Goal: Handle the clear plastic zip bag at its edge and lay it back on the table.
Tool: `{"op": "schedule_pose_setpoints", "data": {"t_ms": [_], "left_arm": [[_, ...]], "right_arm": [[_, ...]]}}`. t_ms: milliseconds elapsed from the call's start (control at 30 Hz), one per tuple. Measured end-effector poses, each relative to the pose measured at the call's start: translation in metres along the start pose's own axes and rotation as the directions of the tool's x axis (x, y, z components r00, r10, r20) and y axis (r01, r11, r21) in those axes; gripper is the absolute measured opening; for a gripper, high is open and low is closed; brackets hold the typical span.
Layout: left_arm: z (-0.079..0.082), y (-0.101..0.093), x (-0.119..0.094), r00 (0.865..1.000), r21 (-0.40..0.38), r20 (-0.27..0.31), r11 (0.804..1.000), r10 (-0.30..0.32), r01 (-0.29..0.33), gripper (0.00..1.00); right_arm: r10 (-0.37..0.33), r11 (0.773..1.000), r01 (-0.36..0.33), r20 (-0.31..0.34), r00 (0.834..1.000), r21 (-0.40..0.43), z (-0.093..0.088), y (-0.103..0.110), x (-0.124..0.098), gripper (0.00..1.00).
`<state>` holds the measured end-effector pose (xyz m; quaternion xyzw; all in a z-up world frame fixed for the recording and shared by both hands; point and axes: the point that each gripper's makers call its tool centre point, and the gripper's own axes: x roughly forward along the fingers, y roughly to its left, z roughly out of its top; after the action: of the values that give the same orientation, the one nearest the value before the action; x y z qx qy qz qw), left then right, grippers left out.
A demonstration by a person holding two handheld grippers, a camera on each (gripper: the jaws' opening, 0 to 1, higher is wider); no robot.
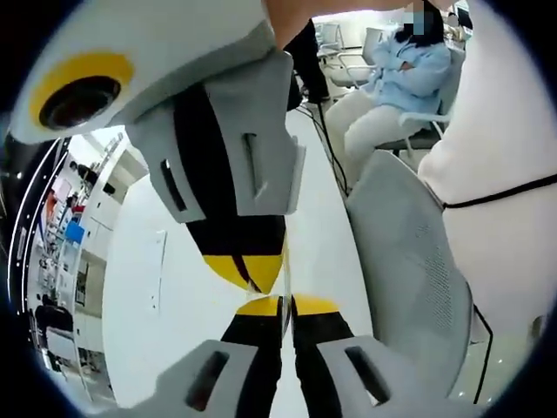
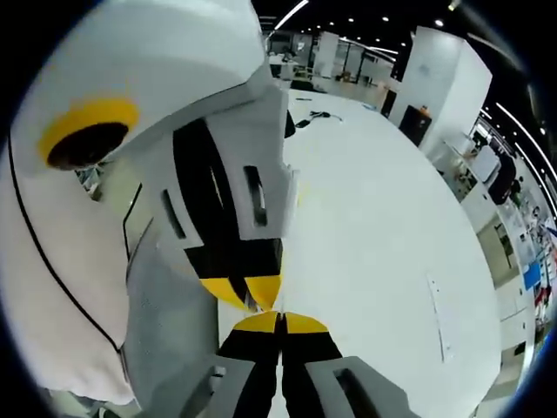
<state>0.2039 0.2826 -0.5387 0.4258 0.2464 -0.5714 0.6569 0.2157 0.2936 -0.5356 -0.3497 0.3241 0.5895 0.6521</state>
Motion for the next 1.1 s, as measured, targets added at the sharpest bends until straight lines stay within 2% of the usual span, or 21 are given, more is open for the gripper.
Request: {"op": "schedule_pose_setpoints", "data": {"t_ms": [167,300,367,567,1100], "left_arm": [[0.0,-0.001,0.0,1.0,-0.015,0.01,1.0,-0.01,0.01,0.01],[-0.001,-0.001,0.002,1.0,-0.025,0.005,1.0,-0.011,0.011,0.04],[-0.003,-0.002,0.004,1.0,-0.011,-0.001,1.0,-0.018,0.018,0.0],[-0.001,-0.006,0.006,0.999,0.005,-0.002,0.999,-0.032,0.032,0.0],[0.001,-0.026,0.004,0.998,0.002,0.02,0.998,-0.064,0.064,0.0]], "right_arm": [[0.008,1.0,-0.008,-0.002,1.0,0.014,-0.001,0.001,0.0,0.0],[0.015,1.0,-0.015,-0.002,1.0,0.018,-0.001,0.002,0.0,0.0],[0.016,1.0,-0.016,-0.002,1.0,0.018,-0.001,0.002,0.0,0.0],[0.015,1.0,-0.015,-0.001,1.0,0.026,-0.002,0.001,0.001,0.0],[-0.047,0.997,0.047,-0.004,0.999,0.066,-0.006,-0.014,-0.004,0.0]]}}
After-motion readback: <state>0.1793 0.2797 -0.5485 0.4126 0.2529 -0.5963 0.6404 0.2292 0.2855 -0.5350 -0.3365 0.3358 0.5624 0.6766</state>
